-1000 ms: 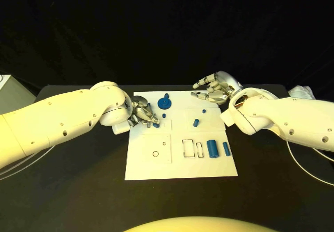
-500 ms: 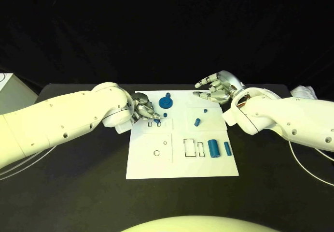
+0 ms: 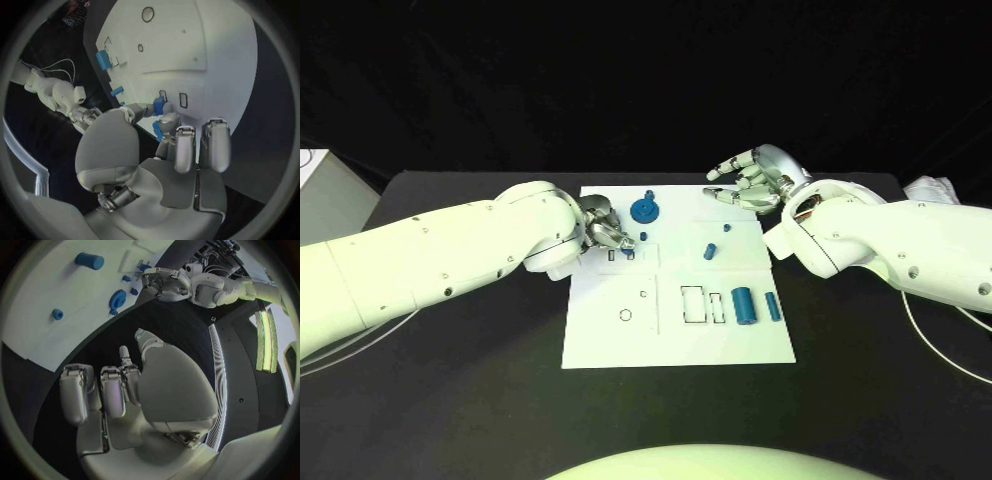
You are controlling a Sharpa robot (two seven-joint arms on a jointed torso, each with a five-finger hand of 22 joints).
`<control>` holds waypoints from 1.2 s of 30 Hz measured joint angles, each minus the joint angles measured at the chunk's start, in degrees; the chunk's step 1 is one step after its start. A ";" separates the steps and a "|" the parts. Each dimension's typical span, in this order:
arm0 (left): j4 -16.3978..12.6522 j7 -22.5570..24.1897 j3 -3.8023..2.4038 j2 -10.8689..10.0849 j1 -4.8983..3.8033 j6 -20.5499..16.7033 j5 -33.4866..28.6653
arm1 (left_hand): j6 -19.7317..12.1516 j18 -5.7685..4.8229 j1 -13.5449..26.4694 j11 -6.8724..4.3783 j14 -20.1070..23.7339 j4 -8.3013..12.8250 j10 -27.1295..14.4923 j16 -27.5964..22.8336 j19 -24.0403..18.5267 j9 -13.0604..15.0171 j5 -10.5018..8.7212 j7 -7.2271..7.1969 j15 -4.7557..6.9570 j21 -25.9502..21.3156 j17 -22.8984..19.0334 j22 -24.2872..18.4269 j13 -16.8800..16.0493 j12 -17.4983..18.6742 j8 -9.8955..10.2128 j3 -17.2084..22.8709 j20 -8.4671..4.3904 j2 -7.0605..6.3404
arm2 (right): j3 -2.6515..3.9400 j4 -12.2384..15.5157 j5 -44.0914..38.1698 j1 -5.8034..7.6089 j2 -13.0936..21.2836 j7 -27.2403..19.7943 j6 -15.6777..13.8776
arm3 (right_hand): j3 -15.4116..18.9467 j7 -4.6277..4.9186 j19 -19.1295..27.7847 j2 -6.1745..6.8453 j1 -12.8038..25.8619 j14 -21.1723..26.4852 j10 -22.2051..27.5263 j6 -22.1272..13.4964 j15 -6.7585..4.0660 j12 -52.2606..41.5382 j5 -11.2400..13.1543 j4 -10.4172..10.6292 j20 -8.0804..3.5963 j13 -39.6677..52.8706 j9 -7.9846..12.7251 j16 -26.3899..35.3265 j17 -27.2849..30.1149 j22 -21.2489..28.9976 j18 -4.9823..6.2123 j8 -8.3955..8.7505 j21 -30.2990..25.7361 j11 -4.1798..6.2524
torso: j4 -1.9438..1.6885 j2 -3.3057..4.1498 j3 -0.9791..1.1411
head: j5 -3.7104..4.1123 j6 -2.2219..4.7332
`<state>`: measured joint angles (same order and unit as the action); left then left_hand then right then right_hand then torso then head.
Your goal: Assemble the parts on the task board
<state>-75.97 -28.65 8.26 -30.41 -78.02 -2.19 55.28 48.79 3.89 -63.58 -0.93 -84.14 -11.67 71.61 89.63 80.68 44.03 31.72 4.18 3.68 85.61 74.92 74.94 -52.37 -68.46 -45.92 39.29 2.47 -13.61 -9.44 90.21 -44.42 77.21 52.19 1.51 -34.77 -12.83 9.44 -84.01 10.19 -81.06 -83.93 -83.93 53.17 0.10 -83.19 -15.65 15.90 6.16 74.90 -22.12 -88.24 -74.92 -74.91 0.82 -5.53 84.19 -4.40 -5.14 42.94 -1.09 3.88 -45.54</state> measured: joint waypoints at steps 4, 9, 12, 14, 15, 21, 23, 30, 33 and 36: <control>-0.11 0.00 0.22 0.15 0.16 -0.44 0.82 | 0.20 0.00 0.16 -0.20 0.21 0.00 0.20 0.00 0.21 0.00 0.00 -0.20 0.20 0.00 0.00 0.00 -0.11 0.00 0.04 0.00 -0.21 -0.16 | 0.00 -0.01 0.00 0.00 0.00 0.02 0.03 | 0.00 0.00 0.00 0.00 0.00 0.00 0.00 0.00 0.00 0.00 0.00 0.00 0.00 0.00 0.00 0.00 0.00 0.00 0.00 0.00 0.00 0.00 | 0.01 0.00 0.01 | -0.03 -0.01; -0.27 0.00 0.35 0.21 0.22 -0.69 1.56 | 0.46 0.00 0.30 -0.20 0.21 0.00 0.21 0.00 0.21 0.01 0.26 -0.41 0.20 0.00 0.00 0.00 -0.12 0.00 0.04 0.00 -0.21 -0.30 | 0.00 -0.05 0.00 -0.01 0.01 0.06 0.08 | 0.00 0.00 0.00 0.00 0.00 0.00 0.00 0.00 0.00 0.00 0.00 0.00 0.00 0.00 0.00 0.00 0.00 0.01 0.00 0.00 0.00 0.00 | 0.03 0.01 -0.01 | -0.04 -0.01; -0.31 0.00 0.38 0.25 0.22 -0.75 1.88 | 0.78 0.00 0.30 -0.20 0.21 0.00 0.22 0.00 0.21 0.05 0.26 -0.39 0.20 0.00 0.00 -0.01 -0.22 0.00 0.06 0.00 -0.21 -0.30 | -0.01 -0.07 0.00 -0.01 0.01 0.07 0.11 | 0.00 0.00 0.00 0.00 0.00 0.00 0.00 0.00 0.00 0.00 0.00 0.00 0.00 0.00 0.00 0.00 0.00 0.01 0.00 0.00 0.00 0.00 | 0.03 0.01 -0.01 | -0.04 0.03; -0.35 0.00 0.39 0.26 0.22 -0.76 2.00 | 0.78 0.00 0.30 -0.20 0.21 0.00 0.22 0.00 0.21 0.22 0.26 -0.40 0.20 0.00 0.00 -0.01 -0.22 0.00 0.06 0.00 -0.21 -0.30 | -0.01 -0.08 0.00 -0.01 0.01 0.08 0.12 | 0.00 0.00 0.00 0.00 0.00 0.00 0.00 0.00 0.00 0.00 0.00 0.00 0.00 0.00 0.00 0.00 0.00 0.01 0.00 0.00 0.00 0.00 | 0.02 0.02 -0.03 | -0.04 0.03; -0.38 0.00 0.40 0.27 0.22 -0.76 2.11 | 0.78 0.00 0.30 -0.20 0.21 0.00 0.22 0.00 0.21 0.22 0.26 -0.40 0.20 0.00 0.00 -0.01 -0.22 0.00 0.08 0.00 -0.21 -0.30 | -0.01 -0.09 0.00 -0.01 0.01 0.08 0.13 | 0.00 0.00 0.00 0.00 0.00 0.00 0.00 0.00 0.00 0.00 0.00 0.00 0.00 0.00 0.00 0.00 0.00 0.00 0.00 0.00 0.00 0.00 | 0.01 0.03 -0.04 | -0.04 0.02; -0.62 0.00 0.43 0.32 0.22 -0.65 2.32 | 0.79 0.01 0.29 0.00 0.21 0.00 0.41 0.00 0.21 0.16 0.38 -0.40 0.20 -0.01 0.00 -0.01 -0.28 0.00 0.11 0.00 -0.21 -0.29 | -0.01 -0.14 0.00 -0.02 -0.04 0.11 0.21 | 0.00 0.00 0.00 0.00 0.00 0.00 0.00 0.00 0.00 0.00 0.00 0.00 0.00 0.00 0.00 0.00 0.01 -0.04 0.00 0.00 0.00 0.00 | 0.01 0.07 -0.05 | -0.04 -0.08; -0.72 -0.02 0.43 0.31 0.24 -0.54 2.37 | 0.79 0.01 0.28 0.00 0.21 0.00 0.40 0.00 0.21 0.15 0.59 -0.40 0.20 -0.01 0.00 -0.01 -0.30 0.00 0.11 0.01 -0.21 -0.28 | -0.01 -0.16 0.00 -0.02 -0.04 0.12 0.24 | 0.00 0.00 0.00 0.00 0.00 0.00 0.00 0.00 0.00 0.00 0.00 0.00 0.00 0.00 0.00 0.00 0.01 -0.04 0.00 0.00 0.00 0.00 | 0.01 0.07 -0.07 | -0.07 -0.11; -0.86 -0.06 0.41 0.14 0.22 -0.08 2.51 | 0.83 0.01 0.25 -0.20 0.21 0.01 0.61 0.00 0.21 0.11 0.89 -0.44 0.20 -0.01 0.00 -0.02 -0.41 -0.15 0.27 0.01 -0.21 -0.25 | -0.01 -0.20 0.00 -0.03 -0.04 0.16 0.31 | -0.16 0.00 0.00 0.30 0.30 0.00 0.00 0.00 0.00 0.00 0.00 0.16 0.00 0.00 0.06 0.00 0.01 -0.04 0.00 0.00 0.00 0.00 | 0.02 0.08 -0.07 | -0.09 -0.23; -0.89 -0.07 0.40 0.05 0.21 0.21 2.55 | 0.91 0.01 0.25 -0.29 0.21 0.01 0.71 0.00 0.20 0.10 0.98 -0.51 0.20 -0.01 0.00 -0.02 -0.60 -0.27 0.27 0.01 -0.21 -0.25 | -0.01 -0.23 0.00 -0.04 -0.04 0.18 0.34 | -0.16 0.00 0.00 0.30 0.30 0.00 0.00 0.00 0.00 0.00 0.00 0.16 0.00 0.00 0.05 0.00 0.01 -0.03 0.00 0.00 0.00 0.00 | 0.02 0.09 -0.07 | -0.09 -0.30; -0.89 -0.08 0.39 0.00 0.20 0.47 2.56 | 0.91 0.01 0.25 -0.29 0.21 0.01 0.71 0.00 0.20 0.10 1.25 -0.51 0.20 -0.01 0.00 -0.02 -0.71 -0.27 0.27 0.01 -0.21 -0.25 | -0.01 -0.28 0.00 -0.04 -0.07 0.19 0.36 | -0.16 0.00 0.00 0.30 0.30 0.00 0.00 0.00 0.00 0.00 0.00 0.16 0.00 0.00 0.05 0.00 0.01 -0.03 0.00 0.00 0.00 0.00 | 0.01 0.09 -0.07 | -0.08 -0.40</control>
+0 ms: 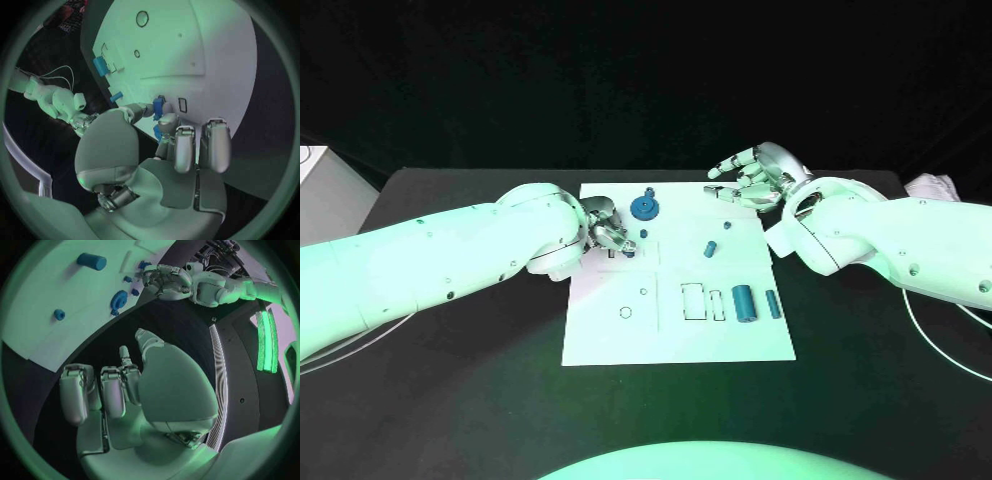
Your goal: Assemble the parts on the task board
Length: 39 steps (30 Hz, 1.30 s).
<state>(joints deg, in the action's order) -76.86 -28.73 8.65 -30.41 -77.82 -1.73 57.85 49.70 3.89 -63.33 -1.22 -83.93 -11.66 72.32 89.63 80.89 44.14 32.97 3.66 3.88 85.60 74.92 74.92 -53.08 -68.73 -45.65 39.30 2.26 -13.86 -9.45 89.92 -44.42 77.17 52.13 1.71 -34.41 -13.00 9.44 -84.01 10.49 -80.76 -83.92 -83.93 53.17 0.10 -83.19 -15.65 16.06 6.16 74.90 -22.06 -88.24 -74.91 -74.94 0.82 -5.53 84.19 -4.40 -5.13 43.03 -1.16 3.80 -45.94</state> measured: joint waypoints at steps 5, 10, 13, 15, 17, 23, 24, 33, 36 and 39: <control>0.00 -0.01 0.00 -0.01 0.00 0.40 0.00 | 0.00 0.00 0.00 0.00 0.00 0.00 0.00 0.00 0.00 0.00 0.01 0.00 0.00 0.00 0.00 0.00 -0.15 0.00 0.00 0.00 0.00 0.00 | 0.00 -0.05 0.00 -0.02 -0.03 0.02 0.04 | 0.00 0.00 0.00 0.00 0.00 0.00 0.00 0.00 0.00 0.00 0.00 0.00 0.00 0.00 0.00 0.00 0.00 0.00 0.00 0.00 0.00 0.00 | -0.01 -0.01 0.03 | -0.10 -0.06; 0.09 -0.01 0.00 -0.04 0.01 0.73 -0.05 | 0.00 0.00 0.00 0.01 0.00 0.00 -0.01 0.00 0.00 0.02 0.23 -0.01 0.00 0.00 0.00 -0.01 -0.16 0.00 0.00 0.00 0.00 0.00 | 0.00 -0.09 0.00 -0.04 -0.05 0.04 0.07 | 0.00 0.00 0.00 0.00 0.00 0.00 0.00 0.00 0.00 0.00 0.00 0.00 0.00 0.00 0.00 0.00 0.00 0.01 0.00 0.00 0.00 0.00 | -0.01 -0.01 0.03 | -0.16 -0.10; 0.17 -0.01 0.00 -0.03 0.01 0.90 -0.24 | 0.01 0.00 0.00 0.01 0.00 0.00 0.00 0.00 0.00 0.04 0.23 -0.01 0.00 0.00 0.00 -0.01 -0.16 0.00 0.01 0.00 0.00 0.00 | 0.00 -0.13 0.01 -0.05 -0.07 0.05 0.09 | 0.00 0.00 0.00 0.00 0.00 0.00 0.00 0.00 0.00 0.00 0.00 0.00 0.00 0.00 0.00 0.00 0.00 0.01 0.00 0.00 0.00 0.00 | -0.01 -0.02 0.05 | -0.16 -0.14; 0.20 -0.01 0.00 -0.02 0.01 1.01 -0.31 | 0.01 0.01 0.00 0.02 0.00 0.00 0.00 0.00 0.00 0.12 0.23 -0.01 0.00 0.00 0.00 -0.01 -0.16 0.00 0.06 0.00 0.00 0.00 | 0.00 -0.15 0.01 -0.05 -0.09 0.06 0.11 | 0.00 0.00 0.00 0.00 0.00 0.00 0.00 0.00 0.00 0.00 0.00 0.00 0.00 0.00 0.00 0.00 0.00 0.01 0.00 0.00 0.00 0.00 | -0.03 -0.02 0.05 | -0.16 -0.18; 0.30 -0.01 0.00 0.00 0.02 1.10 -0.40 | 0.01 0.00 0.00 0.02 0.00 0.00 0.00 0.00 0.00 0.19 0.23 -0.01 0.00 0.00 0.00 -0.01 -0.15 0.00 0.21 0.00 0.00 0.00 | 0.00 -0.17 0.01 -0.05 -0.11 0.06 0.12 | 0.00 0.00 0.00 0.00 0.00 0.00 0.00 0.00 0.00 0.00 0.00 0.00 0.00 0.00 0.00 0.00 0.00 0.01 0.00 0.00 0.00 0.00 | -0.03 -0.02 0.05 | -0.16 -0.20; 0.46 -0.03 0.00 0.01 0.01 1.31 -0.72 | 0.01 0.00 0.01 0.02 0.00 0.00 -0.01 0.00 0.00 0.19 0.22 -0.01 0.00 0.00 0.00 -0.01 -0.15 0.00 0.22 0.00 0.00 -0.01 | 0.00 -0.26 0.01 -0.07 -0.17 0.10 0.17 | 0.00 0.00 0.00 0.00 0.00 0.00 0.00 0.00 0.00 0.00 0.00 0.00 0.00 0.00 0.00 0.00 0.00 0.02 0.00 0.00 0.00 0.00 | 0.01 -0.02 0.05 | -0.16 -0.28; 0.48 -0.03 -0.01 0.01 0.00 1.37 -0.74 | 0.01 0.00 0.01 0.02 0.00 0.00 -0.01 0.00 0.00 0.19 0.22 -0.01 0.00 0.00 0.00 -0.01 -0.15 0.00 0.22 0.00 0.00 -0.01 | 0.00 -0.27 0.01 -0.07 -0.17 0.10 0.18 | 0.00 0.00 0.00 0.00 0.00 0.00 0.00 0.00 0.00 0.00 0.00 0.00 0.00 0.00 0.00 0.00 0.00 0.02 0.00 0.00 0.00 0.00 | 0.02 -0.02 0.05 | -0.16 -0.30; 0.91 -0.04 -0.08 0.20 -0.06 2.10 -0.94 | 0.01 0.00 0.04 -0.18 0.00 0.00 0.22 0.00 0.00 0.18 0.22 -0.01 -0.01 0.00 0.00 -0.01 -0.15 0.00 0.30 0.00 0.00 -0.04 | 0.00 -0.43 0.01 -0.08 -0.23 0.15 0.26 | 0.00 0.00 0.00 0.00 0.00 0.00 0.00 0.00 0.00 0.00 0.00 0.00 0.00 0.00 0.00 0.00 0.00 0.02 0.00 0.00 0.00 0.00 | 0.01 0.02 0.07 | -0.06 -0.43; 1.12 -0.04 -0.10 0.34 -0.09 2.39 -1.01 | 0.02 0.00 0.05 -0.11 0.00 0.00 0.29 0.00 0.00 0.18 0.22 -0.01 -0.01 0.00 0.00 -0.01 -0.15 0.00 0.31 0.00 0.00 -0.05 | -0.01 -0.44 0.01 -0.09 -0.23 0.17 0.28 | 0.00 0.00 0.00 0.00 0.00 0.00 0.00 0.00 0.00 0.00 0.00 0.00 0.00 0.00 0.00 0.00 0.00 0.03 0.00 0.00 0.00 0.00 | 0.00 0.02 0.06 | -0.06 -0.49; 1.33 -0.04 -0.12 0.49 -0.14 2.72 -1.02 | 0.03 0.00 0.05 -0.11 0.00 0.00 0.29 0.00 0.15 0.18 0.34 -0.02 -0.01 0.00 0.00 -0.01 -0.15 0.00 0.31 0.00 -0.16 -0.05 | -0.01 -0.45 0.01 -0.09 -0.23 0.18 0.29 | 0.00 0.00 0.00 0.00 0.00 0.00 0.00 0.00 0.00 0.00 0.00 0.00 0.00 0.00 0.00 0.00 0.00 0.03 0.00 0.00 0.00 0.00 | 0.00 0.02 0.07 | -0.06 -0.59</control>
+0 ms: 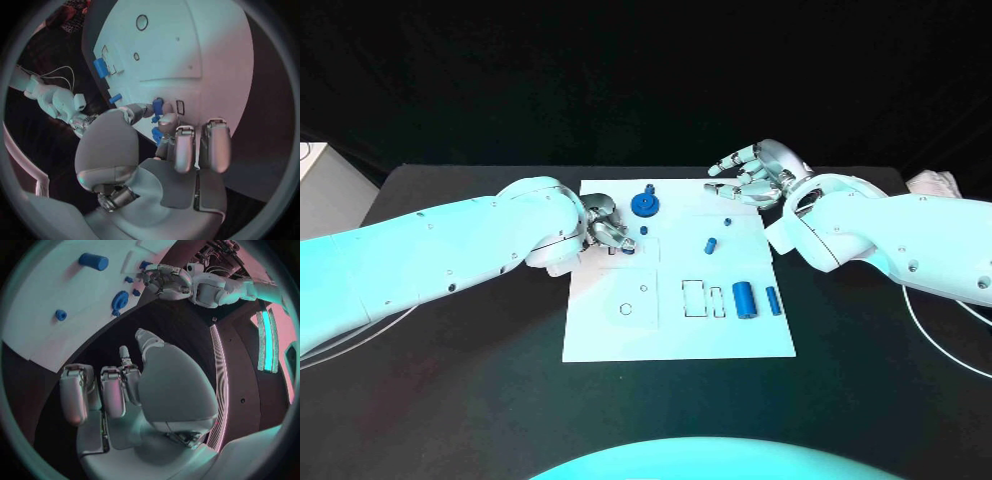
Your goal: Assemble the parts on the task board
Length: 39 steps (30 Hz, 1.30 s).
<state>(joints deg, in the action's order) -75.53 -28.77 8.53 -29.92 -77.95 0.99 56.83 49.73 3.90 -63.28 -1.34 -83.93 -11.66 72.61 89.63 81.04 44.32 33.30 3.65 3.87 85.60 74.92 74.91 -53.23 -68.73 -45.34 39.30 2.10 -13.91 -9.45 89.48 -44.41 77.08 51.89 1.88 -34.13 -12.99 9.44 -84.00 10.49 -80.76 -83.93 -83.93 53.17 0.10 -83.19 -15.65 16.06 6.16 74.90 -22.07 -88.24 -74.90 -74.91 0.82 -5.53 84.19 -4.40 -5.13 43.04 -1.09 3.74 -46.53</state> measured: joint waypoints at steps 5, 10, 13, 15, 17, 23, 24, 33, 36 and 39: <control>0.54 -0.08 -0.04 0.39 -0.11 0.86 0.00 | 0.17 0.00 0.01 0.00 0.00 0.00 0.00 0.00 0.05 0.08 0.17 -0.17 0.00 0.00 0.00 0.00 0.00 0.00 0.00 0.00 -0.05 -0.01 | 0.00 -0.01 0.00 0.00 0.01 0.03 0.01 | 0.00 0.00 0.00 0.00 0.00 0.00 0.00 0.00 0.00 0.00 0.00 0.00 0.00 0.00 0.00 0.00 0.00 0.00 0.00 0.00 0.00 0.00 | 0.01 -0.03 0.03 | -0.06 -0.09; 1.27 -0.20 -0.08 1.07 -0.19 1.61 0.00 | 0.19 0.00 0.16 0.01 -0.12 0.15 0.00 0.00 0.05 0.13 0.17 -0.17 0.11 0.00 0.00 0.00 -0.05 0.00 -0.04 -0.15 -0.05 -0.16 | 0.00 -0.02 0.00 0.00 0.03 0.06 0.02 | 0.00 0.00 0.00 0.00 0.00 0.00 0.00 0.00 0.00 0.00 0.00 0.00 0.00 0.00 0.00 0.00 -0.05 0.01 0.00 0.00 0.00 0.00 | 0.03 -0.04 0.03 | -0.07 -0.14; 1.87 -0.31 -0.10 1.59 -0.24 2.03 0.00 | 0.49 0.00 0.23 0.04 -0.15 0.15 0.04 0.00 0.05 0.12 0.16 -0.29 0.15 0.00 0.00 0.00 -0.05 0.00 -0.20 -0.15 -0.05 -0.23 | 0.00 -0.02 0.00 -0.01 0.02 0.08 0.03 | 0.00 0.00 0.00 0.00 0.00 0.00 0.00 0.00 0.00 0.00 0.00 0.00 0.00 0.00 0.00 0.00 -0.05 0.01 0.00 0.00 0.00 0.00 | 0.06 -0.03 0.03 | -0.07 -0.14; 2.21 -0.39 -0.12 1.83 -0.29 2.35 -0.01 | 0.62 0.00 0.23 0.12 -0.15 0.15 0.12 0.00 0.05 0.06 0.16 -0.39 0.15 0.00 0.00 0.00 -0.05 0.00 -0.27 -0.15 -0.06 -0.23 | 0.00 -0.02 0.00 -0.01 0.01 0.09 0.04 | 0.00 0.00 0.00 0.00 0.00 0.00 0.00 0.00 0.00 0.00 0.00 0.00 0.00 0.00 0.00 0.00 -0.04 -0.02 0.00 0.00 0.00 0.00 | 0.07 -0.02 0.03 | -0.03 -0.14; 2.45 -0.43 -0.13 2.01 -0.33 2.61 -0.08 | 0.79 0.00 0.23 0.09 -0.15 0.16 0.28 0.00 0.05 -0.05 0.16 -0.38 0.15 0.00 0.00 0.00 -0.05 0.00 -0.34 -0.15 -0.05 -0.23 | 0.00 -0.02 0.00 -0.01 0.00 0.10 0.05 | 0.00 0.00 0.00 0.00 0.00 0.00 0.00 0.00 0.00 0.00 0.00 0.00 0.00 0.00 0.00 0.00 -0.04 -0.04 0.00 0.00 0.00 0.00 | 0.09 -0.01 0.03 | 0.01 -0.18; 2.84 -0.54 -0.16 2.39 -0.39 2.98 -0.30 | 0.90 0.00 0.23 0.12 -0.15 0.16 0.31 0.00 0.05 -0.06 0.15 -0.32 0.14 0.00 0.00 -0.01 -0.35 -0.29 -0.35 -0.15 -0.05 -0.23 | 0.00 -0.06 0.00 -0.01 -0.11 0.11 0.09 | 0.00 0.00 0.00 0.00 0.00 0.00 0.00 0.00 0.00 0.00 0.00 0.00 0.00 0.00 0.00 0.00 -0.04 -0.04 0.00 0.00 0.00 0.00 | 0.06 0.00 0.03 | 0.21 -0.35; 2.86 -0.54 -0.16 2.44 -0.39 2.98 -0.35 | 0.90 0.00 0.23 0.13 -0.15 0.16 0.31 0.00 0.05 -0.05 0.15 -0.32 0.14 0.00 0.00 -0.01 -0.38 -0.29 -0.35 -0.15 -0.05 -0.23 | 0.00 -0.07 0.00 -0.01 -0.14 0.11 0.10 | 0.00 0.00 0.00 0.00 0.00 0.00 0.00 0.00 0.00 0.00 0.00 0.00 0.00 0.00 0.00 0.00 -0.04 -0.04 0.00 0.00 0.00 0.00 | 0.05 0.00 0.03 | 0.21 -0.35; 3.27 -0.54 -0.16 2.86 -0.39 3.25 -0.68 | 1.08 0.00 0.23 0.02 -0.14 0.31 0.62 0.00 0.05 0.06 0.04 -0.47 0.13 0.00 0.00 -0.01 -0.44 -0.29 -0.20 -0.31 -0.05 -0.23 | 0.00 -0.13 0.00 -0.01 -0.22 0.11 0.19 | 0.00 0.00 0.00 0.00 0.00 0.00 0.00 0.00 0.00 0.00 0.00 0.00 0.00 0.00 0.05 0.00 -0.03 -0.03 0.01 0.00 0.00 0.00 | -0.01 -0.02 0.03 | 0.27 -0.61; 3.51 -0.54 -0.13 3.03 -0.43 3.43 -0.77 | 1.30 0.00 0.47 -0.28 -0.02 1.04 0.95 0.00 0.05 0.38 -0.02 -0.48 0.24 0.00 0.00 -0.01 -0.49 -0.29 -0.15 -1.03 -0.05 0.01 | 0.00 -0.13 0.01 -0.01 -0.22 0.11 0.21 | 0.00 0.00 0.00 0.00 0.00 0.00 0.00 0.00 0.00 0.00 0.00 0.00 0.00 0.00 0.05 0.00 -0.03 -0.03 0.00 0.00 0.00 0.00 | 0.03 -0.03 0.02 | 0.31 -0.63; 3.72 -0.54 -0.06 3.17 -0.46 3.52 -0.86 | 1.26 0.00 0.98 -0.47 -0.05 1.92 1.16 0.00 0.05 0.64 -0.82 -0.91 0.47 0.00 0.00 -0.01 -0.49 -0.29 -0.14 -1.91 -0.05 -0.07 | 0.00 -0.13 0.02 -0.01 -0.20 0.11 0.21 | 0.00 0.00 0.00 -0.07 0.07 0.00 0.00 0.00 0.00 0.00 0.00 0.00 0.00 0.00 0.05 0.00 -0.03 -0.03 0.00 0.00 0.00 0.00 | 0.06 -0.02 0.01 | 0.38 -0.64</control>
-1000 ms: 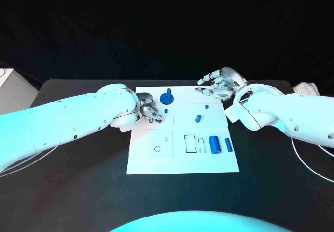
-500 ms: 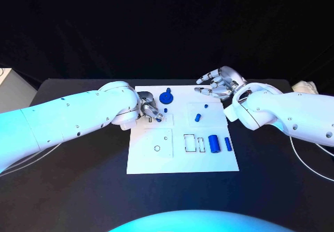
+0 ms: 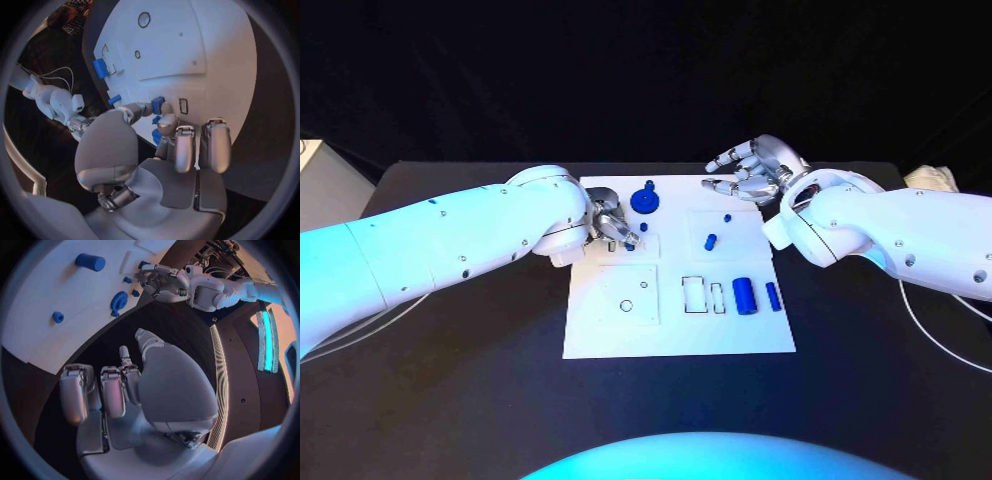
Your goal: Assemble the parts on the task board
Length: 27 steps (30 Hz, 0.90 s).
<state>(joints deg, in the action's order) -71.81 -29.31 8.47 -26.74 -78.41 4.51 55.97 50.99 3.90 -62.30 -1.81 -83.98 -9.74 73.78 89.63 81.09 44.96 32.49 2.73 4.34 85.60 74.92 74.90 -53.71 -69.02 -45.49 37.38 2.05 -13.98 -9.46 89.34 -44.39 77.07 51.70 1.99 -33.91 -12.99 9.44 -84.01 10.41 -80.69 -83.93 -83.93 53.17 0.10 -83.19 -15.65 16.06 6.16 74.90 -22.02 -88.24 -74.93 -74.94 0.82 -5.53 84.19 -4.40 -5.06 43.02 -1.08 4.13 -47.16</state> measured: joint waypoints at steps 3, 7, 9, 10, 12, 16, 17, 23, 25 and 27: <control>0.10 0.02 0.05 0.04 -0.03 0.03 -0.09 | 0.00 0.00 0.33 -0.10 -0.07 0.68 0.10 0.00 0.00 0.02 -0.43 -0.02 0.07 0.00 0.00 0.00 0.05 0.00 0.47 -0.68 0.00 0.33 | 0.00 0.00 0.01 0.00 0.02 0.00 0.00 | 0.00 0.00 0.00 -0.16 0.16 0.00 0.00 0.00 0.00 0.00 0.00 0.00 0.00 0.00 0.00 0.00 0.00 0.00 0.00 0.00 0.00 0.00 | 0.00 0.00 -0.01 | 0.08 -0.05; 0.23 0.07 0.09 0.08 -0.05 0.04 -0.17 | 0.38 0.01 0.76 -0.20 0.12 1.16 0.21 0.00 0.20 -0.02 -0.71 -0.42 0.27 0.00 0.00 0.00 0.05 0.00 0.85 -1.16 -0.20 0.41 | 0.00 0.01 0.02 0.00 0.03 0.00 0.01 | 0.00 0.00 0.00 -0.15 0.18 0.00 0.00 0.00 0.00 0.00 0.00 0.00 0.00 0.00 0.00 0.22 0.00 0.01 0.00 0.00 -0.26 0.00 | 0.00 -0.01 -0.01 | 0.19 -0.12; 0.29 0.09 0.10 0.08 -0.05 0.04 -0.20 | 0.72 0.00 1.25 -0.20 -0.07 1.73 0.21 0.00 0.20 -0.12 -0.91 -0.77 0.48 0.00 0.00 0.00 0.03 0.00 1.38 -1.73 -0.20 0.65 | 0.00 0.01 0.03 0.00 0.05 0.00 0.01 | 0.00 0.00 0.00 0.07 0.40 0.00 0.00 0.00 0.00 0.00 0.00 0.00 0.00 0.00 0.00 0.22 0.00 0.01 0.00 0.00 -0.26 0.00 | -0.02 -0.01 -0.01 | 0.22 -0.12; 0.33 0.10 0.11 0.09 -0.05 0.04 -0.21 | 0.85 0.01 1.43 -0.20 -0.07 1.97 0.21 0.00 0.20 -0.17 -1.14 -0.90 0.48 0.00 0.00 0.00 0.00 0.00 1.58 -1.97 -0.20 0.83 | 0.00 0.02 0.03 0.00 0.05 -0.01 0.01 | 0.00 0.00 0.00 0.07 0.40 0.00 0.00 0.00 0.00 0.00 0.00 0.00 0.00 0.00 0.00 0.22 0.01 0.01 0.00 0.00 -0.26 0.00 | -0.03 -0.02 -0.02 | 0.23 -0.13; 0.37 0.14 0.12 0.09 -0.04 0.02 -0.24 | 0.92 0.00 1.69 -0.20 -0.07 2.37 0.21 0.00 0.20 -0.33 -1.20 -0.98 0.48 0.00 0.00 0.00 -0.16 0.00 1.83 -2.36 -0.20 0.56 | 0.00 0.03 0.04 0.00 0.06 -0.01 0.01 | 0.00 0.00 0.00 0.07 0.40 0.00 0.00 0.00 0.00 0.00 0.00 0.00 0.00 0.00 0.00 0.22 0.01 0.01 0.00 0.00 -0.26 0.00 | -0.04 -0.02 -0.02 | 0.23 -0.14; 0.41 0.19 0.12 0.09 -0.03 -0.01 -0.30 | 1.10 0.00 2.28 -0.20 -0.07 4.08 0.21 0.00 0.20 -0.43 -1.70 -1.16 0.48 0.00 0.00 0.00 -0.22 0.00 2.20 -1.78 -0.20 0.59 | 0.00 0.04 0.05 0.00 0.09 -0.02 0.01 | -0.09 0.00 0.00 0.07 0.40 0.00 0.00 0.00 0.00 0.00 0.00 0.09 0.00 0.00 0.00 0.22 0.01 0.02 0.00 0.00 -0.26 0.00 | -0.06 -0.02 -0.04 | 0.29 -0.21; 0.43 0.19 0.12 0.08 -0.03 -0.01 -0.31 | 1.19 0.01 2.28 -0.20 -0.07 3.88 0.21 0.00 0.20 -0.47 -1.71 -1.25 0.48 0.00 0.00 0.00 -0.22 0.00 2.28 -2.28 -0.20 0.59 | 0.00 0.04 0.05 0.00 0.10 -0.02 0.01 | -0.16 0.00 0.00 0.07 0.40 0.00 0.00 0.00 0.00 0.00 0.00 0.16 0.00 0.00 0.00 0.22 0.01 0.02 0.00 0.00 -0.26 0.00 | -0.06 -0.03 -0.04 | 0.30 -0.21; 0.53 0.23 0.16 -0.02 0.00 -0.06 -0.39 | 1.61 0.01 2.35 -0.23 -0.07 1.95 0.18 0.00 0.20 -0.70 -2.40 -1.47 0.48 -0.23 0.00 0.05 -0.32 0.00 2.61 -5.42 -0.20 0.52 | 0.00 0.04 0.06 0.00 0.13 -0.03 0.01 | -0.16 0.00 0.00 0.07 0.39 0.00 0.00 0.00 0.00 0.00 0.00 0.16 0.00 0.00 0.00 0.22 0.01 0.02 0.00 0.00 -0.26 0.00 | -0.05 -0.05 -0.05 | 0.30 -0.20; 0.53 0.24 0.17 -0.09 0.02 -0.10 -0.40 | 1.91 0.01 2.73 -0.23 -0.07 1.18 0.17 0.00 0.20 -0.66 -2.86 -1.41 0.48 -0.23 0.00 0.05 -0.46 0.00 2.81 -6.36 -0.20 0.61 | 0.00 0.04 0.07 0.00 0.13 -0.03 0.01 | -0.16 0.00 0.00 0.07 0.39 0.00 0.00 0.00 0.00 0.00 0.00 0.16 0.00 0.00 0.00 0.22 0.01 0.02 0.00 0.00 -0.41 0.00 | -0.05 -0.07 -0.05 | 0.34 -0.18; 0.52 0.25 0.22 -0.23 0.07 -0.14 -0.41 | 1.99 0.01 2.97 -0.23 -0.07 0.10 0.17 0.00 0.20 -0.66 -4.19 -1.51 0.48 -0.23 0.00 0.04 -0.46 0.00 3.03 -7.75 -0.20 0.49 | 0.00 0.04 0.08 0.00 0.13 -0.04 0.01 | -0.16 0.00 0.00 0.07 0.39 0.00 0.00 0.00 0.00 0.00 0.00 0.16 0.00 0.00 0.00 0.22 0.01 0.02 0.00 0.00 -0.53 0.00 | -0.05 -0.07 -0.05 | 0.35 -0.12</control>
<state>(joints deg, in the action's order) -71.29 -29.05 8.69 -26.98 -78.34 4.37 55.56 52.98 3.90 -59.33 -2.04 -84.05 -9.64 73.95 89.63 81.29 44.31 28.30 1.22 4.81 85.37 74.92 74.95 -54.17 -69.01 -42.46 29.64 1.85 -13.49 -9.46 89.38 -44.31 77.07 51.83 1.95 -33.90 -13.16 9.44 -84.01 10.48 -80.30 -83.93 -83.93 53.17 0.10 -83.19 -15.65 16.22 6.16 74.90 -22.02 -88.01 -74.92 -74.91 0.82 -5.53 83.66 -4.40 -5.11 42.95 -1.13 4.47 -47.28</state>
